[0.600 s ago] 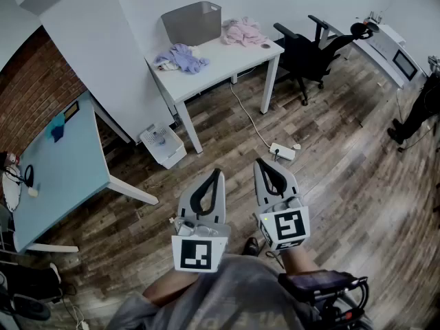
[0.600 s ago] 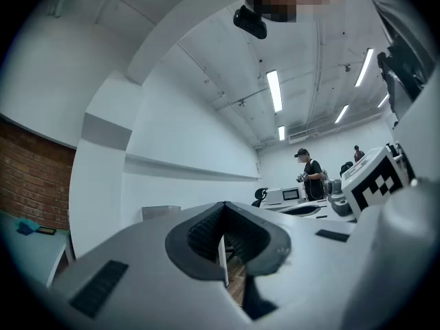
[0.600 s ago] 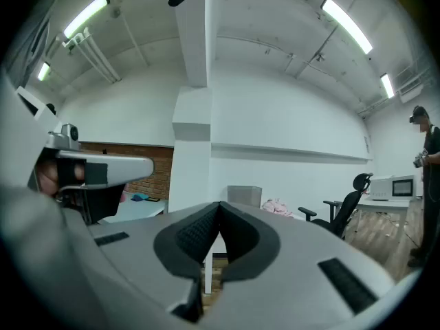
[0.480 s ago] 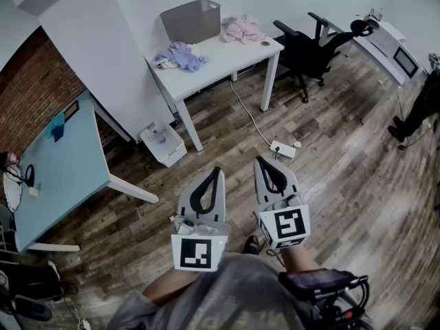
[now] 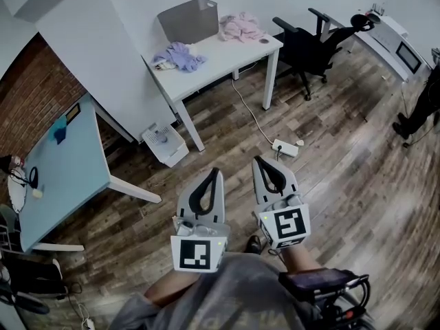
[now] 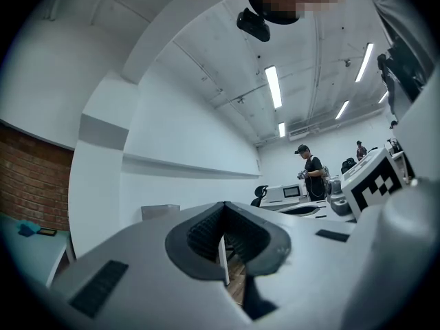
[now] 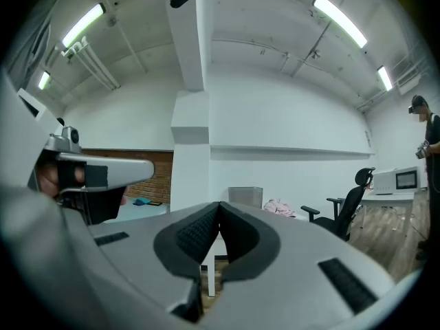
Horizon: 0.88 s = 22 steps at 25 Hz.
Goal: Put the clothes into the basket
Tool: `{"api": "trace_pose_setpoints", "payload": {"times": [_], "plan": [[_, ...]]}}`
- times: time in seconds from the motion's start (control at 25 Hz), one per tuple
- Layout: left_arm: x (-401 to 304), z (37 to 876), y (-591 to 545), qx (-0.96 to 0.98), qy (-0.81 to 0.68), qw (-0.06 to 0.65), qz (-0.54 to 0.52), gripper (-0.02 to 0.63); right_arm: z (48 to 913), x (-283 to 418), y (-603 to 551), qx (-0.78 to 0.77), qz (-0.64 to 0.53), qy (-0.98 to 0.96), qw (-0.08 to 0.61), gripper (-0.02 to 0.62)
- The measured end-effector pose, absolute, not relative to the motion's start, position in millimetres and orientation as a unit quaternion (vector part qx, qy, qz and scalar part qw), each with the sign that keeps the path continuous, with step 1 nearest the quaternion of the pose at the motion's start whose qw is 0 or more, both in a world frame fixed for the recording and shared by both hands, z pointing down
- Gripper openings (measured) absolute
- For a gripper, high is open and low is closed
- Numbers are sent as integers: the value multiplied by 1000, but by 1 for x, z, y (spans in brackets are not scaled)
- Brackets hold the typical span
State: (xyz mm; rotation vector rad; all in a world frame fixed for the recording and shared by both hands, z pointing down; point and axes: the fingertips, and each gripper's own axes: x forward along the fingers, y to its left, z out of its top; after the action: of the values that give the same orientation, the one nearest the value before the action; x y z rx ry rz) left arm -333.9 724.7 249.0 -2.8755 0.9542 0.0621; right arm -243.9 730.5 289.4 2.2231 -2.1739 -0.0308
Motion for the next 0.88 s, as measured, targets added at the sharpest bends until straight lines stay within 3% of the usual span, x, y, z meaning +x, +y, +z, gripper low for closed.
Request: {"api": "trace_pose_setpoints", "payload": {"times": [0.48, 0.88], "plan": [[-291, 263, 738, -945, 325, 45, 10, 8, 312, -202, 736, 696, 20, -717, 20, 6], [-265, 289, 673, -944, 330, 22, -6, 8, 338, -178, 675, 689, 49, -723, 25, 6]]}}
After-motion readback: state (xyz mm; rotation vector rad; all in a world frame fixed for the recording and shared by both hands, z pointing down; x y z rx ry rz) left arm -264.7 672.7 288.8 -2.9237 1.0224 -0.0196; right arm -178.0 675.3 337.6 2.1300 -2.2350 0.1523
